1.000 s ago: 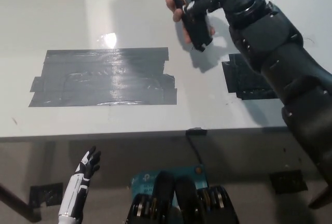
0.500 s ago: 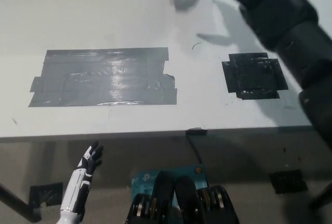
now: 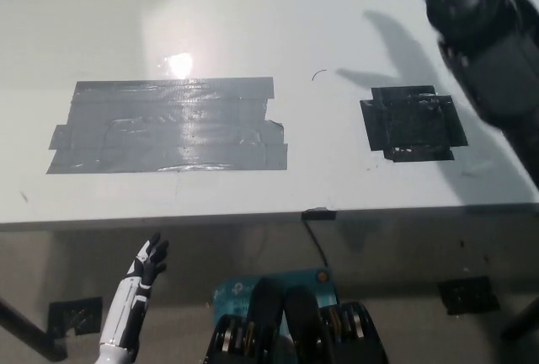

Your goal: A stapler is kept on the black spot marked on the desk infront of the robot. The robot picks up the stapler using its right hand and passes it to a person

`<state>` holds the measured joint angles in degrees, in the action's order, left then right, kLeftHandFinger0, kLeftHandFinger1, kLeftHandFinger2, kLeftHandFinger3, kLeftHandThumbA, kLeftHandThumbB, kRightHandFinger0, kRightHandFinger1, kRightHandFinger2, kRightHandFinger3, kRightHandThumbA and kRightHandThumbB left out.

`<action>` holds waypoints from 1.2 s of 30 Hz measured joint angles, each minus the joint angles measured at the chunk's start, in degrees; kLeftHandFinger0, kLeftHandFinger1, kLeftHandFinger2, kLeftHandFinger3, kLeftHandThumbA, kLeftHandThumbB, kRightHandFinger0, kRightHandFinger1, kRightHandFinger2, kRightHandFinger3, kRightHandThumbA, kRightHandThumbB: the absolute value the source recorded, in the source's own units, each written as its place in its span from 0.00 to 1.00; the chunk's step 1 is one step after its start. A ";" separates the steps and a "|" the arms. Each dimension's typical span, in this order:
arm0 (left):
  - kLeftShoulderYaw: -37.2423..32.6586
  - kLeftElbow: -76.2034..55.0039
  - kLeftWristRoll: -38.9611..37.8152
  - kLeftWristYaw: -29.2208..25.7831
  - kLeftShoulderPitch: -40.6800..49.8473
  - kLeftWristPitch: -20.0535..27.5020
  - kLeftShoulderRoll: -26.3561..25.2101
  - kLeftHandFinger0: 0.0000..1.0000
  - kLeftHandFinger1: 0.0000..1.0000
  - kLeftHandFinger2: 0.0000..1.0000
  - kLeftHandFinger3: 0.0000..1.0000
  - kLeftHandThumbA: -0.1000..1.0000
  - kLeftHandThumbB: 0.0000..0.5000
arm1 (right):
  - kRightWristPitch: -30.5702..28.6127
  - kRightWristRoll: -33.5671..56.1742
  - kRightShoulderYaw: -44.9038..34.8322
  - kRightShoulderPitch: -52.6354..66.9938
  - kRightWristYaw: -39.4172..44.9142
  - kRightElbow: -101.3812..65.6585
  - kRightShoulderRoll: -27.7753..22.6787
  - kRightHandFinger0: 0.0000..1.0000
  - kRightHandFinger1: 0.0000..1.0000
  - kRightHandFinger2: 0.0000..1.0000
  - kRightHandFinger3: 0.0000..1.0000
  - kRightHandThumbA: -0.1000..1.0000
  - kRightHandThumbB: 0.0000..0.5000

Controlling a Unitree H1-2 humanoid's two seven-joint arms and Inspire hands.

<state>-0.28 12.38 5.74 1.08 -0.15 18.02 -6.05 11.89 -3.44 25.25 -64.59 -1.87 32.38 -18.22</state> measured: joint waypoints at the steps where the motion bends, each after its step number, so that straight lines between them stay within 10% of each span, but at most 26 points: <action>1: 0.00 0.05 0.00 0.00 0.02 -0.03 0.06 1.00 1.00 1.00 1.00 1.00 1.00 | 0.27 0.13 -0.32 2.38 0.07 -2.13 -0.36 1.00 1.00 1.00 1.00 1.00 0.84; 6: 0.01 0.23 0.00 0.00 0.21 -0.13 0.17 1.00 1.00 1.00 1.00 1.00 1.00 | 1.43 0.61 -1.63 14.44 0.25 -10.65 -2.17 1.00 1.00 1.00 1.00 1.00 0.96; 9: 0.01 0.31 0.00 0.00 0.47 -0.23 0.19 1.00 1.00 1.00 1.00 1.00 1.00 | 1.81 0.85 -2.39 22.33 0.27 -15.77 -3.42 1.00 1.00 1.00 1.00 1.00 0.81; 19: -0.12 2.23 0.01 0.00 1.21 -0.67 0.38 1.00 1.00 1.00 1.00 1.00 1.00 | 1.28 1.94 -6.88 50.27 0.12 -34.83 -7.29 1.00 1.00 1.00 1.00 1.00 0.78; 36: -0.74 4.14 0.03 -0.01 -3.90 -0.79 0.49 1.00 1.00 1.00 1.00 1.00 1.00 | -1.23 3.83 -13.18 64.29 0.01 -67.08 -5.82 1.00 1.00 1.00 1.00 1.00 0.59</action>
<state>-1.02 16.52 5.77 1.07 -4.05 17.23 -5.57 10.66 0.40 12.07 -0.30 -1.86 -34.69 -24.04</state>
